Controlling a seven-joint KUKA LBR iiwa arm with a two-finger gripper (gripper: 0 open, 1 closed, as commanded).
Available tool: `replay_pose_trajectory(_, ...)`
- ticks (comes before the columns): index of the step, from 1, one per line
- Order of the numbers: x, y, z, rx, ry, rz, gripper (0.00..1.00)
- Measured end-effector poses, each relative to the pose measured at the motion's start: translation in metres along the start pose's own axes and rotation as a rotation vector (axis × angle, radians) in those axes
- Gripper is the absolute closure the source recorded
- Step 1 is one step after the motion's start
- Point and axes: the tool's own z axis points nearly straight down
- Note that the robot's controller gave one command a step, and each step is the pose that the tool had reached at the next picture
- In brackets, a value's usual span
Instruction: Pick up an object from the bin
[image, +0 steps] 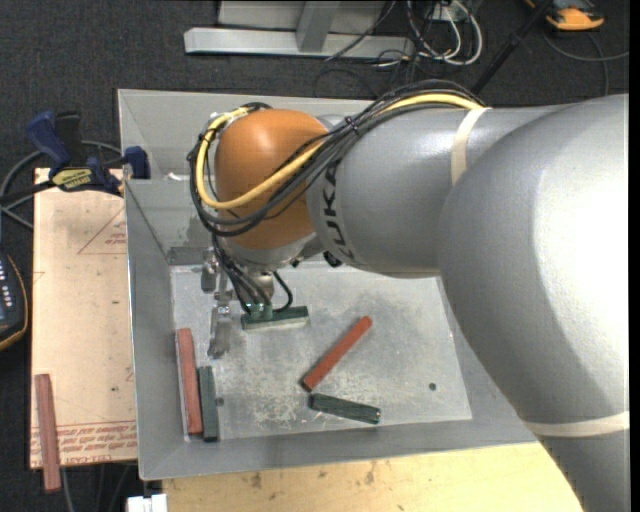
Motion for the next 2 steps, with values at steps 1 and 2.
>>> replay_pose_trajectory(1,-0.0323,-0.0458,0.0812,0.002,-0.003,-0.056,0.00)
replay_pose_trajectory(2,-0.0330,-0.0421,0.0757,-0.002,-0.009,-0.058,1.00)
